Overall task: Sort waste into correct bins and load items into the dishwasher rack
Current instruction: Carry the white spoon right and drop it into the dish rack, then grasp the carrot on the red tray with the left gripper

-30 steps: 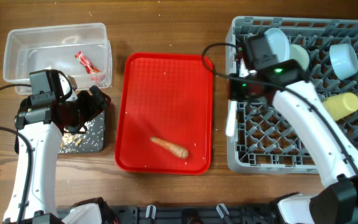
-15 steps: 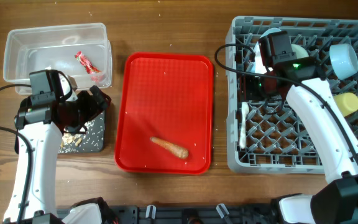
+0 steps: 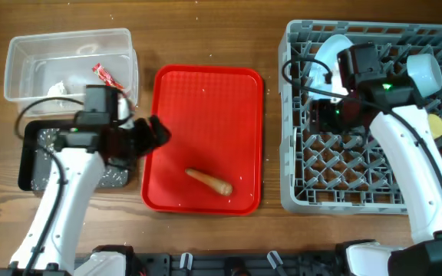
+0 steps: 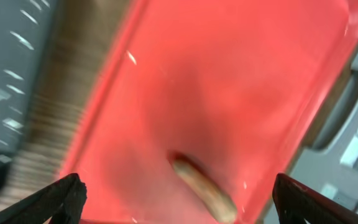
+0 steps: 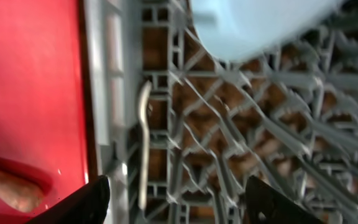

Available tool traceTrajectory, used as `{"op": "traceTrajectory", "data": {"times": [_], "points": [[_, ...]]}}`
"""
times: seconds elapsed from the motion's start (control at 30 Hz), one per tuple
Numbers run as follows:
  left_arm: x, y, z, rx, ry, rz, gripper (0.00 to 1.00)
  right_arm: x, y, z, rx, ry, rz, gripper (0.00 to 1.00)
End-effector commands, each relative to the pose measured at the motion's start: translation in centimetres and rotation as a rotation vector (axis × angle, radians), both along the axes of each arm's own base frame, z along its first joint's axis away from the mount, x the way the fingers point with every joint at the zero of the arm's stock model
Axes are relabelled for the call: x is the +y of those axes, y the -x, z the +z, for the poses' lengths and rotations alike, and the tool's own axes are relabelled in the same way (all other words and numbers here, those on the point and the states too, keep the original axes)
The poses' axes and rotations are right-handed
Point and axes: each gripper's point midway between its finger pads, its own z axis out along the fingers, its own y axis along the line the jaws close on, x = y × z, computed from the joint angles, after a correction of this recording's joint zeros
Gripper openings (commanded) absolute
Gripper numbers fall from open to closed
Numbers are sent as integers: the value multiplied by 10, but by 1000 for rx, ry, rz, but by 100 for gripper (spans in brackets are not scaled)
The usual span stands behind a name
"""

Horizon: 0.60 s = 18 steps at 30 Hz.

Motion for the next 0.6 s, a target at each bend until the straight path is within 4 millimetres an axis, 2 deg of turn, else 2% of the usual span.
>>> {"op": "traceTrajectory", "data": {"times": [0.0, 0.07, 0.2, 0.37, 0.57], "points": [[-35, 16, -13, 123, 32, 31, 97, -12, 9, 0, 30, 6, -33, 71], [-53, 24, -21, 174, 33, 21, 98, -14, 12, 0, 43, 0, -41, 72], [-90, 35, -38, 234, 22, -23, 99, -2, 12, 1, 41, -56, 19, 72], [-131, 50, -70, 300, -8, -89, 99, -2, 12, 1, 42, -60, 20, 73], [-146, 68, -108, 415, -62, -53, 99, -1, 10, 1, 34, -60, 23, 74]]}}
